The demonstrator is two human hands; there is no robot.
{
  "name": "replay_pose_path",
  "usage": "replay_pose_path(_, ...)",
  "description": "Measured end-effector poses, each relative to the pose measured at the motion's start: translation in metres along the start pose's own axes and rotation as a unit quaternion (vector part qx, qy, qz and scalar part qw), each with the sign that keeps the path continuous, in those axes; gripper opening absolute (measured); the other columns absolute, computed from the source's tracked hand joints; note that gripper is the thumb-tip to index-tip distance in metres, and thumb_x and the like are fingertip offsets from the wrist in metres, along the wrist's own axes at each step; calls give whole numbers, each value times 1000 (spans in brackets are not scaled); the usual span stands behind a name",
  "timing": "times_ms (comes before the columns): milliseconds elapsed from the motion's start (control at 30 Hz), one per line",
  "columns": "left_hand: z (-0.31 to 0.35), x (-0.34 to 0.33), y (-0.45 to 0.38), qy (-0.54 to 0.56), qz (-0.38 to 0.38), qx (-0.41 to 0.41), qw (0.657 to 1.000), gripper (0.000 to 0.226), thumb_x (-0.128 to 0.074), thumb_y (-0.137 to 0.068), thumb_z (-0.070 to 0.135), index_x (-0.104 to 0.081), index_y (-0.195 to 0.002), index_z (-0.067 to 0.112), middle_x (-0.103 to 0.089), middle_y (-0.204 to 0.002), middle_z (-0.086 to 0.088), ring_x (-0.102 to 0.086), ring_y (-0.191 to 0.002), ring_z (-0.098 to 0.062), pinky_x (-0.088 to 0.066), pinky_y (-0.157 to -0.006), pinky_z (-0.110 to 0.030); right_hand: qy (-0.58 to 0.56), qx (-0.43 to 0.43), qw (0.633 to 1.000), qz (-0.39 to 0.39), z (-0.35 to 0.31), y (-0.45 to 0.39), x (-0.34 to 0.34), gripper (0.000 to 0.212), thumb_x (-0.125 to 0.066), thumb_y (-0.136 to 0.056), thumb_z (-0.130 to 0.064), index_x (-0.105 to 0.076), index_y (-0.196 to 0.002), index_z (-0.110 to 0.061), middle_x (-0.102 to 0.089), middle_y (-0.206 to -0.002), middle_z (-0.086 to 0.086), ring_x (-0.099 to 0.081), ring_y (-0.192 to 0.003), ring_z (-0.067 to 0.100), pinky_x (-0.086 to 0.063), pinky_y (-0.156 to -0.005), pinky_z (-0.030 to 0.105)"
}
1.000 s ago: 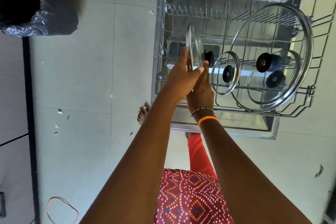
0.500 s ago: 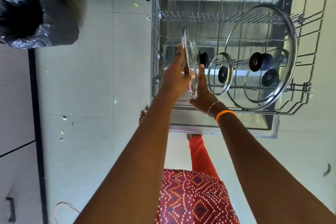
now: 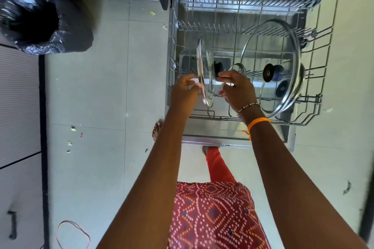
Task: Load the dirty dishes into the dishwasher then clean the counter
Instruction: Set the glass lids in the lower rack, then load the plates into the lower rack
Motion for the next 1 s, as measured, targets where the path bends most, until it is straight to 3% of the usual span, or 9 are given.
replay_pose_path(67, 9, 15, 11, 37, 14, 4, 999, 32, -52, -93, 10, -54, -125, 10, -57, -124, -7, -55, -112, -22, -48, -96, -33, -5, 26, 999, 41, -28, 15, -2, 24, -53, -80, 8, -64, -100, -2, -68, -90, 9, -64, -70, 16, -50, -57, 12)
replay_pose_path(167, 18, 47, 25, 121, 39, 2, 992, 25, -52, -93, 7, -58, -117, 10, -60, -107, -2, -58, -94, -14, -50, -77, -20, -2, 61, 995, 79, -70, 34, -20, 16, -66, -73, 2, -68, -86, -6, -70, -78, 6, -63, -65, 8, -51, -63, 21)
replay_pose_path(233, 21, 78, 31, 176, 48, 3, 983, 22, -52, -92, 4, -59, -110, 13, -61, -99, -1, -59, -88, -12, -50, -73, -18, 5, 68, 994, 89, -99, 45, -43, 16, -73, -67, -3, -68, -81, -10, -65, -66, -5, -56, -55, -4, -46, -60, 15)
replay_pose_path(367, 37, 161, 36, 238, 58, 7, 970, 20, -50, -92, 2, -59, -106, 13, -59, -96, -4, -56, -90, -15, -47, -78, -23, -51, 55, 988, 137, -176, 65, -98, 25, -81, -64, -14, -65, -83, -12, -46, -56, -11, -45, -47, -2, -35, -50, 9)
replay_pose_path(433, 51, 210, 36, 245, 70, -4, 967, 20, -48, -93, 2, -59, -106, 12, -59, -96, -5, -57, -85, -14, -46, -79, -23, -87, 67, 987, 115, -217, 70, -133, 21, -77, -70, -10, -63, -85, -10, -49, -60, -11, -48, -48, -4, -39, -55, 9)
replay_pose_path(533, 79, 297, 36, 243, 85, -33, 966, 20, -46, -93, 3, -58, -105, 14, -60, -90, -1, -57, -78, -10, -46, -75, -21, -115, 90, 987, 63, -285, 83, -194, 13, -67, -77, -3, -61, -82, -13, -57, -68, -10, -55, -62, 3, -52, -64, 28)
replay_pose_path(667, 124, 414, 46, 273, 125, -74, 951, 18, -48, -92, 4, -56, -105, 13, -57, -82, -1, -52, -68, -9, -42, -64, -20, -187, 83, 979, -4, -377, 105, -262, 19, -62, -85, -9, -54, -72, -20, -52, -61, 1, -49, -51, 5, -50, -51, 23)
replay_pose_path(867, 186, 551, 68, 313, 172, -128, 925, 14, -47, -94, 9, -58, -97, 17, -58, -78, 1, -54, -68, -7, -45, -58, -13, -153, 183, 967, -87, -522, 131, -330, 14, -59, -87, -12, -56, -75, -19, -54, -63, 3, -49, -49, 5, -53, -61, 33)
replay_pose_path(1000, 215, 603, 76, 358, 181, -149, 904, 18, -45, -96, 10, -58, -88, 19, -57, -83, 2, -54, -75, -9, -44, -73, -21, -171, 197, 957, -124, -581, 133, -354, 5, -55, -90, -13, -57, -85, -11, -55, -65, 3, -45, -48, 8, -52, -58, 27)
Point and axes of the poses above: each hand's wrist, its own y-axis away from the middle knuckle, its own x-axis out of the back of the hand, z = x × y, the point moved 4 cm from there along -y, towards the middle knuckle
